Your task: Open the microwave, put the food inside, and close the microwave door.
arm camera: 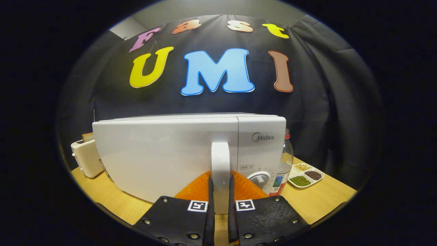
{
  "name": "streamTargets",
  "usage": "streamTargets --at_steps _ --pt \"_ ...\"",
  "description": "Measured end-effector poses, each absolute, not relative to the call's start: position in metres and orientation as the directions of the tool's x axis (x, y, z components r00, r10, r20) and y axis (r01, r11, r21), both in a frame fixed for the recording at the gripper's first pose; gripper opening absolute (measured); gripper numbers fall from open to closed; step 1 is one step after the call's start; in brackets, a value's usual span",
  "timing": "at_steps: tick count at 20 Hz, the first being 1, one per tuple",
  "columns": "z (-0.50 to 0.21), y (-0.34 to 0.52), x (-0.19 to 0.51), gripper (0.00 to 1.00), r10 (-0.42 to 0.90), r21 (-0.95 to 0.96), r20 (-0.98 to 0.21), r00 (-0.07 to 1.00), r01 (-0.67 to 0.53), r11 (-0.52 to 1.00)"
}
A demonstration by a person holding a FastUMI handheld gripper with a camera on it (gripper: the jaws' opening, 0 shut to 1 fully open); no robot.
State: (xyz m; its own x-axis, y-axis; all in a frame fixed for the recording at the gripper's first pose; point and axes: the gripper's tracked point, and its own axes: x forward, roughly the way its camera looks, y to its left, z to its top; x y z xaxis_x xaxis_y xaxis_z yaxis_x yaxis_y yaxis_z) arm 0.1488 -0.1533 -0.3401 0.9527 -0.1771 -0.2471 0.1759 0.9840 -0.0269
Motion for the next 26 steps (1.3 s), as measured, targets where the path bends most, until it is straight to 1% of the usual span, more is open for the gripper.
streamTargets --at_steps 4,7,8,12,13,16,20,26 --pt "-0.34 -0.152 0.149 0.16 -0.156 -0.004 -0.259 0.953 0.16 0.987" --pt "-0.339 -0.151 0.147 0.16 -0.118 0.016 -0.25 0.961 0.126 0.992" --pt "-0.339 -0.151 0.147 0.12 -0.108 0.016 -0.248 0.963 0.115 0.993" --pt "-0.339 -0.151 0.145 0.12 -0.108 0.017 -0.268 0.957 0.117 0.993" --pt "-0.338 -0.149 0.137 0.11 -0.105 0.023 -0.281 0.954 0.116 0.993" --pt "-0.334 -0.138 0.113 0.12 -0.086 -0.021 -0.251 0.964 0.083 0.996" --pt "-0.333 -0.116 0.072 0.11 -0.026 -0.001 -0.29 0.957 0.027 1.0" --pt "-0.326 -0.062 0.009 0.11 0.115 0.036 -0.288 0.951 -0.109 0.993"
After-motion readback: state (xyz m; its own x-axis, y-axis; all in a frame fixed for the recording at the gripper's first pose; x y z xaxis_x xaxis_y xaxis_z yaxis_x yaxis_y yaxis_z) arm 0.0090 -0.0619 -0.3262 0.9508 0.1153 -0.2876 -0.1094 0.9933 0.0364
